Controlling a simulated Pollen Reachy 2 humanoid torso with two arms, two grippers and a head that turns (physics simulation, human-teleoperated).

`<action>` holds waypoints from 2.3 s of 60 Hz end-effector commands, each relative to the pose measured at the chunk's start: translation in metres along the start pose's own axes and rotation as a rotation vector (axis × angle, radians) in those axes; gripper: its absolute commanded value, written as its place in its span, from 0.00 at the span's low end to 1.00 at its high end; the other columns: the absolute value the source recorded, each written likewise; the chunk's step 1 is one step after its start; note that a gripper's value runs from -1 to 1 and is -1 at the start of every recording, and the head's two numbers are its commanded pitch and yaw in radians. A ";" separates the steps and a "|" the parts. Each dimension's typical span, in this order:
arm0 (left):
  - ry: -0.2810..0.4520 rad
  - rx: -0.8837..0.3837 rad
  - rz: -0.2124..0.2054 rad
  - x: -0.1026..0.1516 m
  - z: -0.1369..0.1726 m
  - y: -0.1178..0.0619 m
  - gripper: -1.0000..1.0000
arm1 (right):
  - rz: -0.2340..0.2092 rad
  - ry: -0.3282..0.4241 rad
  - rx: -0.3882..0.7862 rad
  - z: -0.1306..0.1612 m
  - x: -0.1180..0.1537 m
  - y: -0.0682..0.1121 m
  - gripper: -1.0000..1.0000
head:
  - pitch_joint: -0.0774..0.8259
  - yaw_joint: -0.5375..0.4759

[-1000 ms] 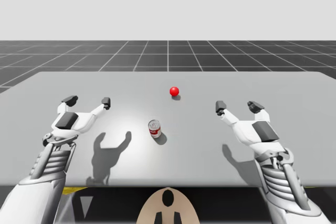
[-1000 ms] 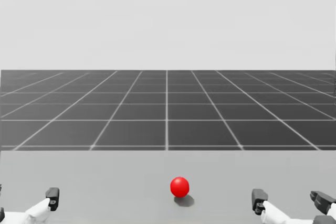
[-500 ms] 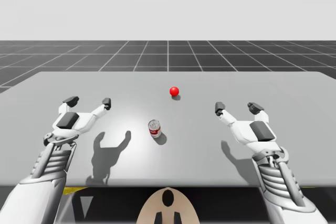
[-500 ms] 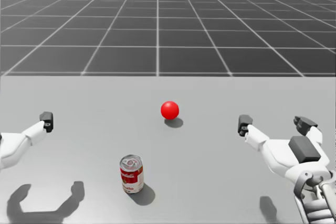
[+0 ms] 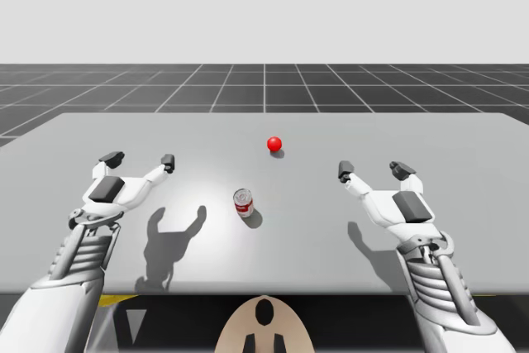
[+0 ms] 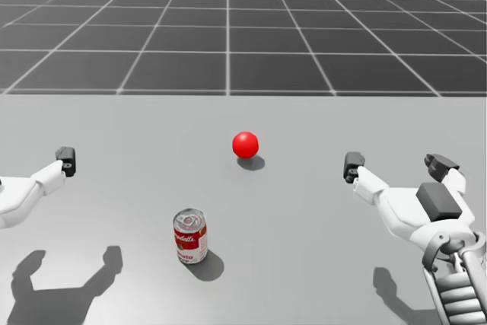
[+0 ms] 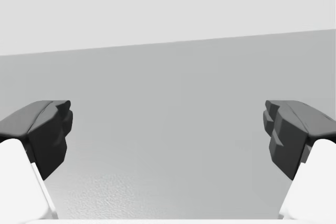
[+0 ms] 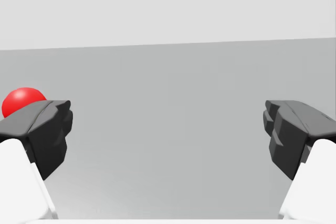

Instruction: Watch the red light. When it turns green, pick up the object.

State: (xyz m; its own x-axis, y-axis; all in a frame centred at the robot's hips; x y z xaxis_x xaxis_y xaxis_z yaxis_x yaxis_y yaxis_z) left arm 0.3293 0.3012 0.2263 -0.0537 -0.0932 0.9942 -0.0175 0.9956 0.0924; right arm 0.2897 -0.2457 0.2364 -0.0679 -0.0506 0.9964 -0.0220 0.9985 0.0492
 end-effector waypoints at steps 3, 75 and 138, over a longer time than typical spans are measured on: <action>-0.002 0.001 0.000 0.000 -0.001 0.001 0.00 | -0.011 0.002 0.000 0.001 -0.001 0.003 0.00 | 0.56 0.49; -0.001 0.000 -0.001 0.000 -0.001 0.002 0.00 | -0.008 0.001 0.012 0.001 -0.001 0.003 0.00 | 0.56 0.49; -0.006 -0.002 -0.006 0.001 0.000 0.001 0.00 | -0.001 -0.001 0.013 0.001 -0.001 0.003 0.00 | 0.57 0.49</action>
State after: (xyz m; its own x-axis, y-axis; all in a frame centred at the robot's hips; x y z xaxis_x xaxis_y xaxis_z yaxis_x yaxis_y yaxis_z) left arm 0.3297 0.3025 0.2269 -0.0598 -0.0976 0.9934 -0.0155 0.9952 0.0968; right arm 0.2887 -0.2447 0.2364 -0.0702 -0.0430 0.9966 -0.0336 0.9986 0.0408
